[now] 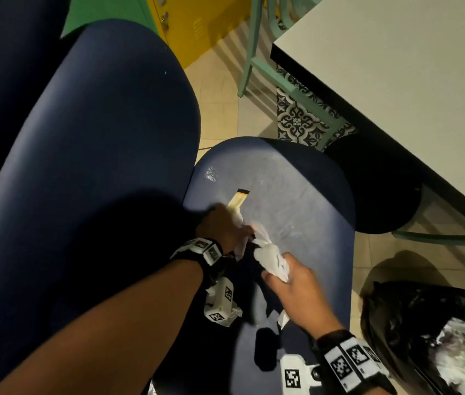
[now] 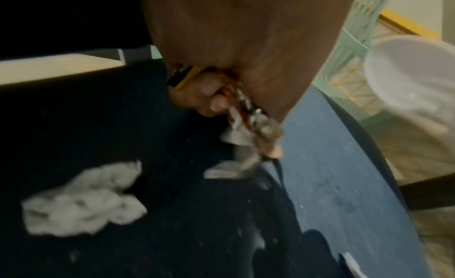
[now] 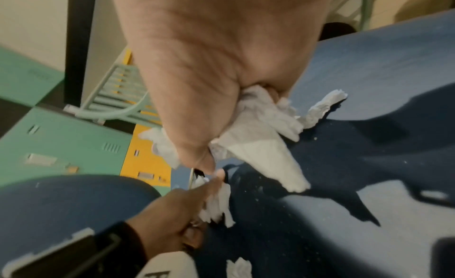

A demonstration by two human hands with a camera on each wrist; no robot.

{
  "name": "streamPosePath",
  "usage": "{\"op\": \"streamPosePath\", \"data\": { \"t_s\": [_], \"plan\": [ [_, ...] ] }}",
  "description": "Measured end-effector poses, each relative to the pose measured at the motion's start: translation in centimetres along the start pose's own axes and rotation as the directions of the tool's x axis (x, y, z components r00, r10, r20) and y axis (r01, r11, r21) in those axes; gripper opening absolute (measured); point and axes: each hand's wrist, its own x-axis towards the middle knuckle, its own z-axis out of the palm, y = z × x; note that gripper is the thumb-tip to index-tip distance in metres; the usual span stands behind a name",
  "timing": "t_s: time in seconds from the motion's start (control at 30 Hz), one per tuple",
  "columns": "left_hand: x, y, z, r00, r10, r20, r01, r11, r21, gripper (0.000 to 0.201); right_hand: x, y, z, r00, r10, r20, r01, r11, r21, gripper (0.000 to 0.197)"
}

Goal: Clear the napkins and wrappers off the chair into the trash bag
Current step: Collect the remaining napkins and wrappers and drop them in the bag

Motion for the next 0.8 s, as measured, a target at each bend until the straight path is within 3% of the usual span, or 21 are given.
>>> {"op": "streamPosePath", "data": {
  "t_s": [0.03,0.1,0.17,0.23,0.3,0.37,0.43,0.5,0.6,0.8],
  "plan": [
    [-0.2,0.4,0.6,0.999,-0.050,0.006,0.050,0.999,0.007,0.087,-0.4,-0.2,-0.4,0.999,0.029,-0.038,-0.025,0.996,0.090,0.013],
    [-0.4,0.9,1.8,0.995,-0.092,0.030,0.093,0.995,-0.027,0.073,-1.1,-0.6,-1.4,0.988,0.110,-0.112,-0.078,0.963,0.260,0.012],
    [-0.6,0.6,2.5,0.998,-0.054,0.038,0.055,0.998,-0.029,0.049,-1.7,-0.7,-2.6,0.974,0.174,-0.147,-0.107,0.921,0.375,0.012],
    [-1.1,0.1,2.5,0.999,0.028,0.021,-0.029,0.998,0.049,0.041,-1.7,-0.4,-3.7,0.964,0.203,-0.170,-0.120,0.909,0.399,0.014],
    [-1.1,-0.9,1.3,0.983,0.130,-0.132,-0.128,0.991,0.026,0.038,-1.5,0.7,-4.2,0.952,0.235,-0.198,-0.159,0.929,0.335,0.013],
    [-0.4,-1.7,-1.3,0.951,0.098,-0.293,-0.147,0.978,-0.149,0.031,-1.1,2.0,-3.7,0.944,0.244,-0.221,-0.207,0.962,0.176,0.012],
    [1.2,-2.0,-4.3,0.926,0.048,-0.374,-0.154,0.953,-0.260,0.026,-0.7,2.8,-2.6,0.943,0.230,-0.239,-0.243,0.970,-0.025,0.018],
    [3.3,-1.6,-6.3,0.933,0.079,-0.351,-0.169,0.957,-0.234,0.037,-0.5,3.2,-1.2,0.948,0.217,-0.234,-0.253,0.958,-0.138,0.033],
    [6.0,-0.3,-6.3,0.972,0.136,-0.194,-0.137,0.991,0.006,0.056,-0.3,4.5,0.5,0.939,0.253,-0.232,-0.305,0.925,-0.228,0.051],
    [8.5,0.1,-4.6,0.965,0.080,-0.251,-0.076,0.997,0.027,0.048,0.0,6.5,1.6,0.929,0.215,-0.300,-0.296,0.920,-0.256,0.033]
  ]
}}
